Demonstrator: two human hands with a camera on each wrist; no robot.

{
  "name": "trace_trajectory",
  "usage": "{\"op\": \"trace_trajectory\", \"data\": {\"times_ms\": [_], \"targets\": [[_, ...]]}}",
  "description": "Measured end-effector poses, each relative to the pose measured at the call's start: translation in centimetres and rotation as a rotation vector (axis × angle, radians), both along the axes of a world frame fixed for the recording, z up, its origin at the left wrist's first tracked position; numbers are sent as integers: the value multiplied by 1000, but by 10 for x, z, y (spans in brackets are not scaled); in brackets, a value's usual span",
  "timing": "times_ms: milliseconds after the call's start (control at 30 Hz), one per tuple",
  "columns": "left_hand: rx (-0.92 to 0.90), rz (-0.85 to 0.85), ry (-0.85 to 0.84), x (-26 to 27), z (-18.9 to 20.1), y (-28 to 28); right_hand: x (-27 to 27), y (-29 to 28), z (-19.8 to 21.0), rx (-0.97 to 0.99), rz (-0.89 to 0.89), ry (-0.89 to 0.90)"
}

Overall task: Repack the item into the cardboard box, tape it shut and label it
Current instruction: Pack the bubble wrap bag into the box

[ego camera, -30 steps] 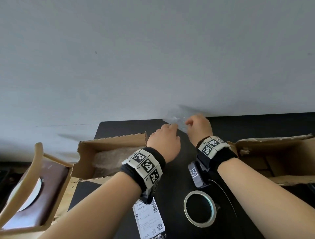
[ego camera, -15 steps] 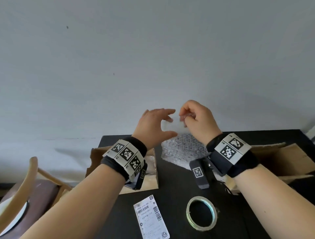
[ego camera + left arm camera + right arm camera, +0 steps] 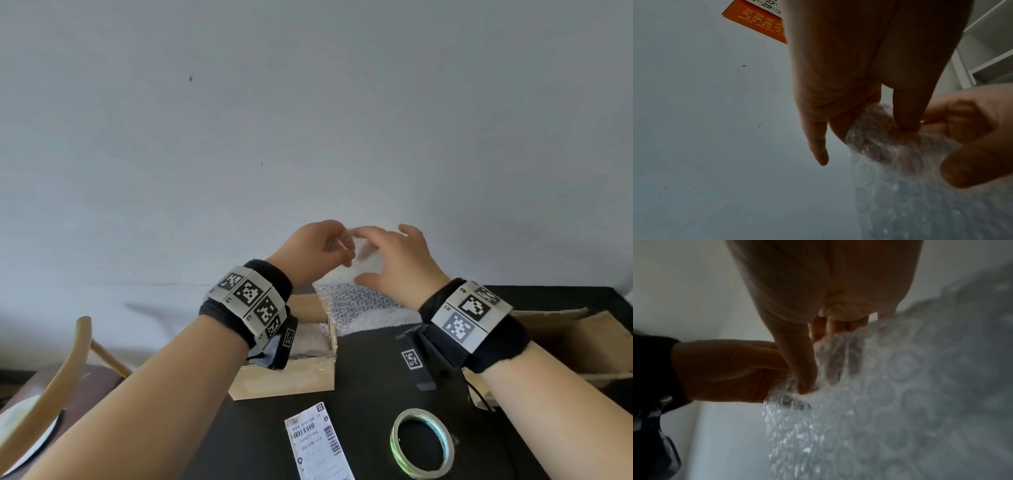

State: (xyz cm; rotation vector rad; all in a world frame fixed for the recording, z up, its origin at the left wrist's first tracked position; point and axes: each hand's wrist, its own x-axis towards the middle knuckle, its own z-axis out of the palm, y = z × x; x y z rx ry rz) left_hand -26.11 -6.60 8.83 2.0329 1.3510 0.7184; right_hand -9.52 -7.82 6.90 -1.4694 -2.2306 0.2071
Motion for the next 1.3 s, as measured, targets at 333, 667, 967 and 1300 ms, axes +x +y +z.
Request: {"op": "trace_trajectory", "data": {"times_ms": [333,667,967,1300], "targets": [[67,63,-35,4,-10,-1,14,1,7,109,-77,276],[360,144,39,9,5,3,13,-3,8,56,-114,330],[545,378,37,0,-3,-2,11,2,0,-84,-181,547],[-261,184,-255,22,-23,-22,2,5,-1,-250,-101,968]]}}
